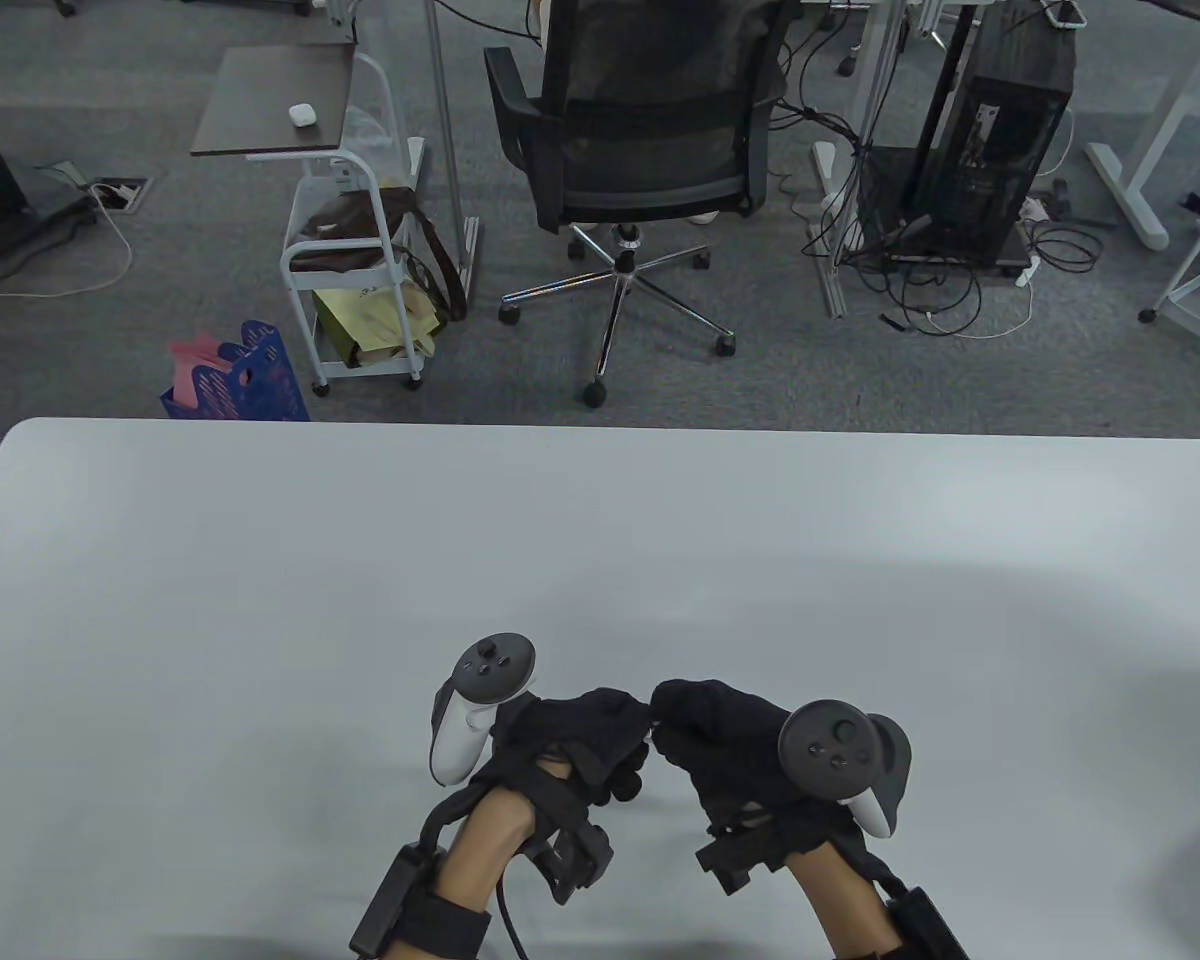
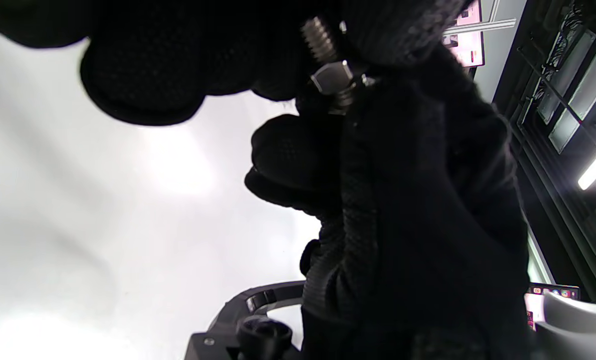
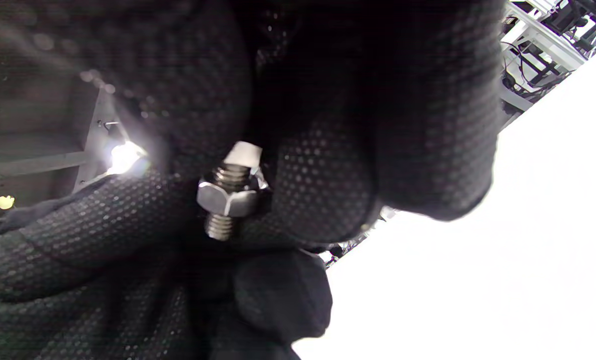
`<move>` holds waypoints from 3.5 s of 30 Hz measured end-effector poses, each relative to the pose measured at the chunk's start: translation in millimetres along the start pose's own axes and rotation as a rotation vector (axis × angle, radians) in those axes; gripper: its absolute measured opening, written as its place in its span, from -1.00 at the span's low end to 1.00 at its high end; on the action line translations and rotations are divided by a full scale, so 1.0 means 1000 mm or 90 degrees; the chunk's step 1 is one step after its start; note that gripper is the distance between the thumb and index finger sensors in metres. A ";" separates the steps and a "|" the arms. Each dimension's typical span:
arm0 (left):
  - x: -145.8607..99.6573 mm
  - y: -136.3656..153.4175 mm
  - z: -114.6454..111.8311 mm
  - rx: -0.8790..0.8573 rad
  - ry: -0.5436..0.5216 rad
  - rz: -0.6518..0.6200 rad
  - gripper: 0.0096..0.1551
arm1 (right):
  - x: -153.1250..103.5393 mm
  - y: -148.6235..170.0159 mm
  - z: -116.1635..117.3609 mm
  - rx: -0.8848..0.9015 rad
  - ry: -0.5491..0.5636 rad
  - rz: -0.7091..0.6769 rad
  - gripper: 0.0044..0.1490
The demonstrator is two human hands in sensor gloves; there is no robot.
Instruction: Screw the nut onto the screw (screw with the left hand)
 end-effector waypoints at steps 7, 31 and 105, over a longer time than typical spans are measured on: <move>0.001 0.005 -0.001 -0.001 0.001 0.006 -0.29 | 0.000 0.003 0.006 -0.017 -0.011 0.007 -0.47; 0.010 0.019 -0.003 -0.031 0.014 0.033 -0.35 | 0.002 0.020 0.013 0.022 -0.035 0.042 -0.47; 0.004 0.008 -0.002 -0.042 0.035 0.009 -0.35 | 0.000 0.009 0.004 0.006 -0.002 0.012 -0.48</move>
Point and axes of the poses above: the tracker on the back of each hand, its own y axis roughly to the little-finger side, its own x axis roughly from the wrist to the fingertips, z = x × y, the point moved 5 cm from there along x, roughly from the wrist to the fingertips, and after that the axes turned 13 degrees about -x, right-handed, at the moved point
